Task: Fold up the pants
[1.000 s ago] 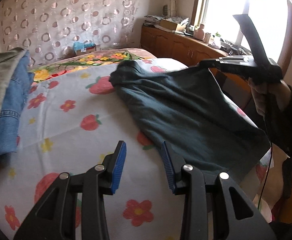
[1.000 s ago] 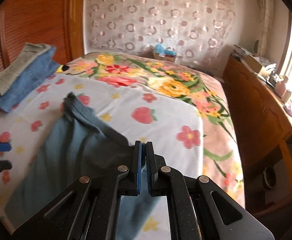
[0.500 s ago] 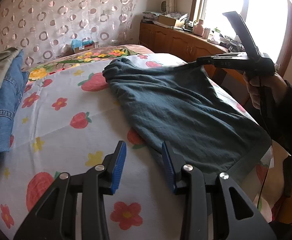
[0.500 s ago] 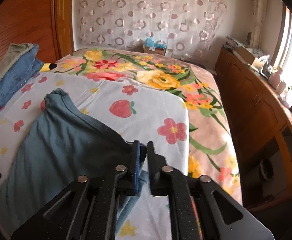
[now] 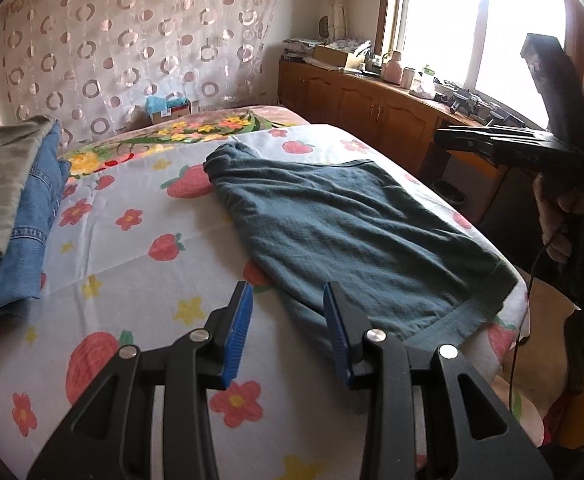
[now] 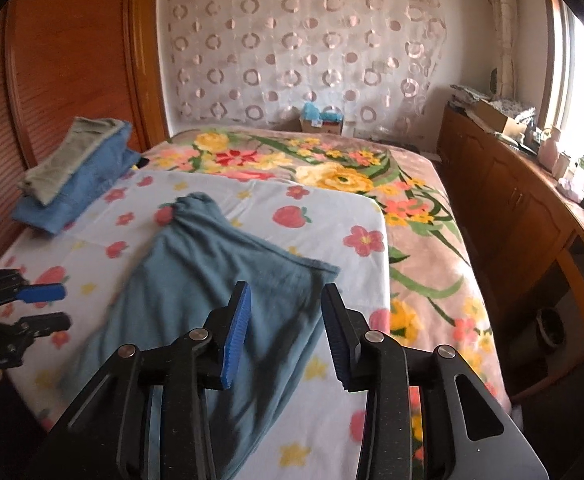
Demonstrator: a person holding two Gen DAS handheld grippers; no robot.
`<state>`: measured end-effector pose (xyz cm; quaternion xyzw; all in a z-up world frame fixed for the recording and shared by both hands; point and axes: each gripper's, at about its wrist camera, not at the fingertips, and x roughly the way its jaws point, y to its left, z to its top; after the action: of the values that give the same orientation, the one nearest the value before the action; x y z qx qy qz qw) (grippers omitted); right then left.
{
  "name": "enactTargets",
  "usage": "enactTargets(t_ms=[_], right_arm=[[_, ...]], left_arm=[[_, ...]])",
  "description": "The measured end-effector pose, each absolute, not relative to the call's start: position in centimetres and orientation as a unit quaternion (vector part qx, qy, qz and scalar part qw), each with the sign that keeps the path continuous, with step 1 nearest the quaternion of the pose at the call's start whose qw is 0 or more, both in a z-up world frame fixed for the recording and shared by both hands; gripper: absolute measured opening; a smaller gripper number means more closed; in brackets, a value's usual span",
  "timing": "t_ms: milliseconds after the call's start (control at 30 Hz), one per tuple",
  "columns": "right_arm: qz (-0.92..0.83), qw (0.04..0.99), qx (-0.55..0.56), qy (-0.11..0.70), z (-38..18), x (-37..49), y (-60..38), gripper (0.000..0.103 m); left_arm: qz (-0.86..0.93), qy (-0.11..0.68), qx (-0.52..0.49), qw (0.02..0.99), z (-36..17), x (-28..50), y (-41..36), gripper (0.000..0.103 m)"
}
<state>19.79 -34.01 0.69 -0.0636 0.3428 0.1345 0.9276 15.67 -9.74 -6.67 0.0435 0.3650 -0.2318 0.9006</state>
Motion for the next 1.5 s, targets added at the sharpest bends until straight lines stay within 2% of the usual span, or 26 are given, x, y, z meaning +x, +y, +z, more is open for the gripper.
enactTargets(t_ms=[200, 667, 1167, 1500], right_arm=[[0.137, 0.931, -0.053, 0.334, 1.0, 15.6, -33.9, 0.04], [0.136, 0.925, -0.01, 0.355, -2.6, 9.6, -34.6, 0.04], [0.125, 0.914, 0.009, 0.386, -6.2, 8.9, -34.3, 0.04], [0.121, 0.907, 0.022, 0.402, -7.5, 9.1, -34.3, 0.04]], left_arm=[[-0.233, 0.356, 0.051, 0.904, -6.2, 14.0, -10.1, 0.035], [-0.236, 0.361, 0.047, 0.901, -7.0, 11.7, -11.2, 0.035], [-0.23, 0.413, 0.055, 0.879, -10.6, 12.8, -12.5, 0.035], [-0.237, 0.41, 0.045, 0.88, -11.0, 12.4, -11.9, 0.036]])
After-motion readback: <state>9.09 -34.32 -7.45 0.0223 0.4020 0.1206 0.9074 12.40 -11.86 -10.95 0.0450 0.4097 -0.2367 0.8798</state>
